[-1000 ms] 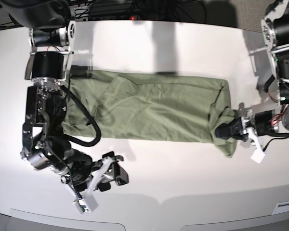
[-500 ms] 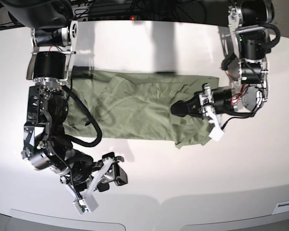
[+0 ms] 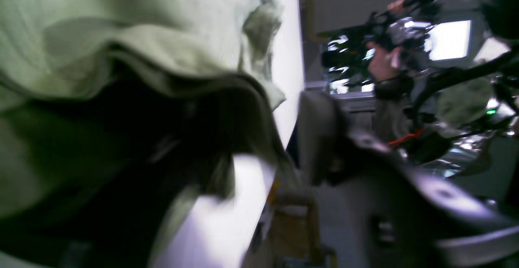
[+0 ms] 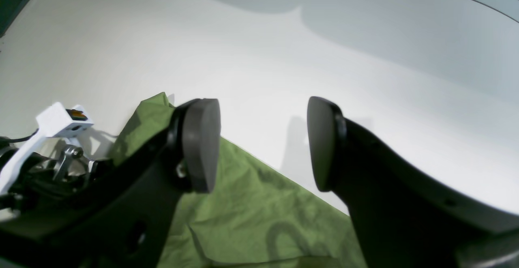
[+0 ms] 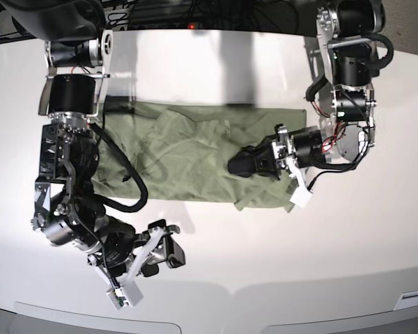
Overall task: Fold the T-shirt properly
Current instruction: 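Fold the strip end with the left gripper toward the right gripper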
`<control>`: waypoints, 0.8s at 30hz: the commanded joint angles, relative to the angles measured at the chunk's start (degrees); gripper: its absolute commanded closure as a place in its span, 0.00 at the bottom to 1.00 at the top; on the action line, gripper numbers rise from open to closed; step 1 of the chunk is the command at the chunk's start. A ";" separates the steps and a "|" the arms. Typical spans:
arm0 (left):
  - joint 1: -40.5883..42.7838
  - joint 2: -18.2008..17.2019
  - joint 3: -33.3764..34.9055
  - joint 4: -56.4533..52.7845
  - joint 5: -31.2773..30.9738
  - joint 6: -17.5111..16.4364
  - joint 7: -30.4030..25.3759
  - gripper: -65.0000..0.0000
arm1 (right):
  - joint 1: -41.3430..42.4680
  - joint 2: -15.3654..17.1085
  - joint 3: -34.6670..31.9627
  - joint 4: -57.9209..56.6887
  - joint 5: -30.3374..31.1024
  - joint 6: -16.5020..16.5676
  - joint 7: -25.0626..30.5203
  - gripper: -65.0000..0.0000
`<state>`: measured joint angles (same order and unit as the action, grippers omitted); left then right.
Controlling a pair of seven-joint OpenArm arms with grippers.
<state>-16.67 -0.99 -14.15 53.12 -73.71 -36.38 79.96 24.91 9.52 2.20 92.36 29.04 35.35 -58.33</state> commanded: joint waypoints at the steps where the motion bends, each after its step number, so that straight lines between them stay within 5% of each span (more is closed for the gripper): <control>1: -1.44 0.33 -0.04 0.98 -4.96 -0.04 0.04 0.39 | 1.75 0.33 0.09 0.90 0.94 0.20 1.62 0.47; 3: -1.42 0.33 -0.04 0.98 -10.54 -0.04 0.04 0.38 | 1.75 0.31 0.09 0.90 0.94 0.22 1.64 0.47; 8: -1.75 0.13 -0.07 0.98 -10.71 -2.86 0.04 0.38 | 1.75 0.31 0.09 0.90 0.96 0.20 1.75 0.47; 17: -2.47 -2.05 -0.04 0.98 19.06 -3.62 -4.42 0.38 | 1.70 0.31 0.09 0.90 1.16 0.22 1.70 0.47; 24: -2.54 -1.73 -0.04 0.98 23.78 -3.62 -10.32 0.38 | 1.70 0.31 0.09 0.90 1.16 0.22 1.79 0.47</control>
<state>-17.82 -2.66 -14.22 53.25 -49.67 -39.62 70.19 24.88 9.54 2.20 92.36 29.06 35.38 -58.30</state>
